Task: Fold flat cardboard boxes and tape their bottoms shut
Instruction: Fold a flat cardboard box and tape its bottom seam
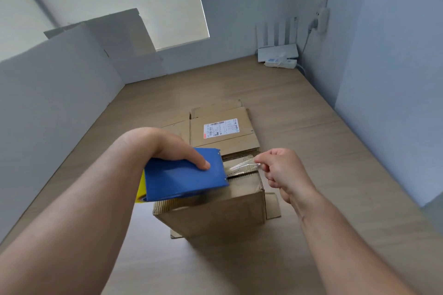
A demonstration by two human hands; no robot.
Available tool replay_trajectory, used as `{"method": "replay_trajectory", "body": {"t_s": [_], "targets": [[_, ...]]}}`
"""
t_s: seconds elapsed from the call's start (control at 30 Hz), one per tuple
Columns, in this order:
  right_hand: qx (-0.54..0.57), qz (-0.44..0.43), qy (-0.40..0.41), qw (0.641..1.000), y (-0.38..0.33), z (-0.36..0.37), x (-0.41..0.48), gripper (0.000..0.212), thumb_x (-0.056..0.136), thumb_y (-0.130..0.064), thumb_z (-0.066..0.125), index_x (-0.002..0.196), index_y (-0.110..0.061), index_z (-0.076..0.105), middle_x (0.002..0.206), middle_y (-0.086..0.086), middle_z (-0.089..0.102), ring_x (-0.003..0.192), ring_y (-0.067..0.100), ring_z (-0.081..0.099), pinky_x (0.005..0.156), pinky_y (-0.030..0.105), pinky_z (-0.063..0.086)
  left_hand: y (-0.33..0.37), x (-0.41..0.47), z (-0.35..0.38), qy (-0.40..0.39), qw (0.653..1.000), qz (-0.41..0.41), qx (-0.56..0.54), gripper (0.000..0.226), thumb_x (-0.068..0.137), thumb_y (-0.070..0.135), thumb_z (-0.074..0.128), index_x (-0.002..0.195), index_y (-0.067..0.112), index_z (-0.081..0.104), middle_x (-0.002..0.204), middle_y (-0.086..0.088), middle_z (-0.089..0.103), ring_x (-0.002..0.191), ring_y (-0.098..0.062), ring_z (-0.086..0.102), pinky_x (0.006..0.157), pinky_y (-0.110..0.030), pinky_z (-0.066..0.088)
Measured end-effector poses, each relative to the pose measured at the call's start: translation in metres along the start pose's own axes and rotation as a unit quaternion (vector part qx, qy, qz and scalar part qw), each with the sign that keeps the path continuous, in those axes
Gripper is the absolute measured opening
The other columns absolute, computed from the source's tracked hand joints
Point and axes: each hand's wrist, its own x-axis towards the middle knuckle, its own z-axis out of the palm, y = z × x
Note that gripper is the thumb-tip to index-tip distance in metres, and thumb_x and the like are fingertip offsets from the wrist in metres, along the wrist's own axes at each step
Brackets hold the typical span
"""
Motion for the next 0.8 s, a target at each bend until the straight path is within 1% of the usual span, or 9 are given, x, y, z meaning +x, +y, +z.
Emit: {"method": "replay_trajectory", "body": {"t_s": [0.07, 0.17, 0.27, 0.37, 0.53, 0.63, 0.7, 0.73, 0.8], "targets": [[-0.010, 0.013, -0.001, 1.000, 0.005, -0.007, 0.002, 0.012, 0.085, -0.006, 0.060, 0.074, -0.003, 0.062, 0.055, 0.003, 0.045, 0.040, 0.009, 0.029, 0.035, 0.018, 0.021, 0.004, 0.003, 0.000, -0.014, 1.000, -0.001, 0.007, 0.059, 0.056, 0.067, 0.076, 0.092, 0.021, 0.068, 0.069, 0.004, 0.074, 0.062, -0.014, 0.072, 0.062, -0.024, 0.051], [-0.011, 0.021, -0.002, 1.000, 0.014, -0.011, 0.004, 0.015, 0.088, -0.011, 0.060, 0.075, -0.004, 0.062, 0.052, 0.000, 0.046, 0.039, 0.009, 0.031, 0.034, 0.018, 0.024, 0.009, 0.005, -0.002, -0.027, 0.999, -0.008, 0.018, 0.058, 0.057, 0.067, 0.076, 0.092, 0.022, 0.069, 0.068, 0.004, 0.073, 0.060, -0.014, 0.072, 0.065, -0.026, 0.051], [-0.009, 0.013, -0.006, 1.000, 0.018, -0.012, 0.004, 0.017, 0.090, -0.013, 0.059, 0.076, -0.004, 0.063, 0.048, -0.004, 0.046, 0.039, 0.008, 0.032, 0.034, 0.019, 0.025, 0.014, 0.006, -0.003, -0.030, 0.999, -0.007, 0.023, 0.055, 0.059, 0.066, 0.075, 0.090, 0.022, 0.068, 0.065, 0.004, 0.073, 0.056, -0.013, 0.070, 0.063, -0.025, 0.050], [0.007, 0.007, -0.007, 1.000, 0.019, -0.014, 0.000, 0.016, 0.090, -0.010, 0.059, 0.076, -0.003, 0.062, 0.049, -0.004, 0.045, 0.038, 0.008, 0.032, 0.033, 0.018, 0.025, 0.016, 0.009, -0.004, -0.030, 0.999, -0.002, 0.029, 0.056, 0.057, 0.066, 0.076, 0.090, 0.021, 0.069, 0.067, 0.004, 0.073, 0.058, -0.013, 0.071, 0.062, -0.024, 0.050], [0.035, -0.020, 0.008, 0.999, 0.027, -0.020, -0.010, 0.020, 0.089, -0.008, 0.060, 0.070, -0.006, 0.058, 0.049, -0.003, 0.044, 0.037, 0.008, 0.030, 0.033, 0.017, 0.024, 0.016, 0.011, -0.004, -0.028, 0.999, 0.006, 0.038, 0.059, 0.054, 0.068, 0.076, 0.088, 0.021, 0.070, 0.071, 0.002, 0.074, 0.067, -0.017, 0.072, 0.065, -0.027, 0.051], [0.027, -0.029, 0.027, 0.999, 0.039, -0.020, -0.010, 0.019, 0.090, -0.008, 0.059, 0.072, -0.003, 0.059, 0.047, -0.004, 0.042, 0.037, 0.008, 0.030, 0.033, 0.018, 0.023, 0.017, 0.011, -0.003, -0.036, 0.999, 0.007, 0.037, 0.059, 0.052, 0.068, 0.077, 0.087, 0.022, 0.070, 0.067, 0.003, 0.073, 0.060, -0.015, 0.072, 0.063, -0.026, 0.050], [-0.002, -0.050, 0.043, 0.998, 0.047, -0.016, -0.005, 0.021, 0.091, -0.012, 0.059, 0.075, 0.000, 0.061, 0.048, -0.005, 0.043, 0.040, 0.009, 0.031, 0.038, 0.021, 0.025, 0.018, 0.011, -0.004, -0.028, 0.999, 0.009, 0.036, 0.059, 0.051, 0.069, 0.076, 0.087, 0.022, 0.070, 0.065, 0.004, 0.072, 0.058, -0.013, 0.071, 0.062, -0.026, 0.049], [-0.019, -0.064, 0.049, 0.997, 0.050, -0.015, -0.003, 0.022, 0.092, -0.015, 0.059, 0.074, -0.002, 0.061, 0.049, -0.005, 0.043, 0.041, 0.008, 0.033, 0.040, 0.022, 0.026, 0.018, 0.012, -0.004, -0.021, 0.999, 0.010, 0.034, 0.059, 0.051, 0.069, 0.076, 0.086, 0.023, 0.070, 0.064, 0.005, 0.072, 0.057, -0.013, 0.071, 0.062, -0.026, 0.049], [-0.031, -0.077, 0.047, 0.995, 0.056, -0.012, 0.002, 0.023, 0.092, -0.022, 0.059, 0.071, -0.012, 0.061, 0.049, -0.008, 0.045, 0.042, 0.006, 0.035, 0.042, 0.021, 0.028, 0.016, 0.013, -0.005, -0.011, 0.999, 0.011, 0.029, 0.058, 0.053, 0.070, 0.076, 0.086, 0.023, 0.071, 0.065, 0.005, 0.073, 0.062, -0.014, 0.071, 0.064, -0.027, 0.049]]}}
